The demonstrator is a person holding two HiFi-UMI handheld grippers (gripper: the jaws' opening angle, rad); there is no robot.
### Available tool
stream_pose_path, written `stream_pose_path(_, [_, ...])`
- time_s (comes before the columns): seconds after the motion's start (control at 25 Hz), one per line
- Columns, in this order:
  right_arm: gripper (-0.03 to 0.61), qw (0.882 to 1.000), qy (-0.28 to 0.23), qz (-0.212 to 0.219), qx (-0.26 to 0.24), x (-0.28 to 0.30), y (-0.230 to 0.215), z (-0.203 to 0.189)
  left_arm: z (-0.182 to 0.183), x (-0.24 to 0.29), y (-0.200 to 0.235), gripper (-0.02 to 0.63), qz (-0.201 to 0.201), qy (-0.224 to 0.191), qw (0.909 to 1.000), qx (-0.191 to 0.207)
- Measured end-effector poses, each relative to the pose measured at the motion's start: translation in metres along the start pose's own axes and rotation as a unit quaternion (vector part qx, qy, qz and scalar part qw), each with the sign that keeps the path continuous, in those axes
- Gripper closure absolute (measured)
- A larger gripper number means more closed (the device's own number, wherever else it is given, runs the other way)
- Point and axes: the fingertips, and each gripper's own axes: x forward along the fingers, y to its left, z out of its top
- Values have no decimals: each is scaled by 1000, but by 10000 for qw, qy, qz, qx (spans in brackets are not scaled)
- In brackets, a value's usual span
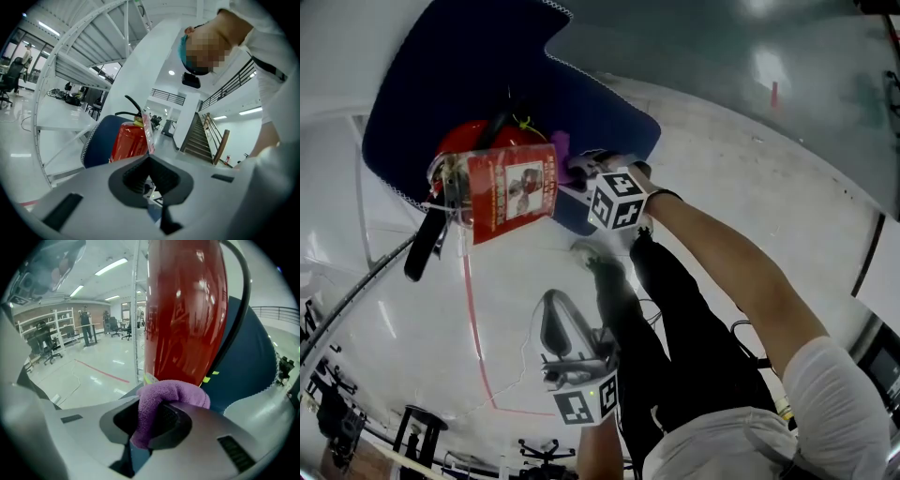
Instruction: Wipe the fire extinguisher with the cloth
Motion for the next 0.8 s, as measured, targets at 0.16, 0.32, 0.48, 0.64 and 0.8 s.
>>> stream_pose_path(0.16, [523,9997,-44,39,-255,-25,-5,28,17,-15,-16,609,-3,-9,10000,22])
stream_pose_path(0.32, [523,9996,-83,84,-264,-46,-1,50,39,-33,-34,607,-14,-94,10000,12])
stream_pose_path(0.48, [523,9995,-250,14,-181,-67,0,75,61,-46,-46,607,4,-229,9997,13])
stream_pose_path(0.64, [523,9989,-463,-86,-2,-84,1,98,77,-60,-53,607,42,-350,9994,40])
stream_pose_path(0.8, [523,9976,-644,-234,85,-101,-1,123,96,-71,-57,608,75,-458,9989,96])
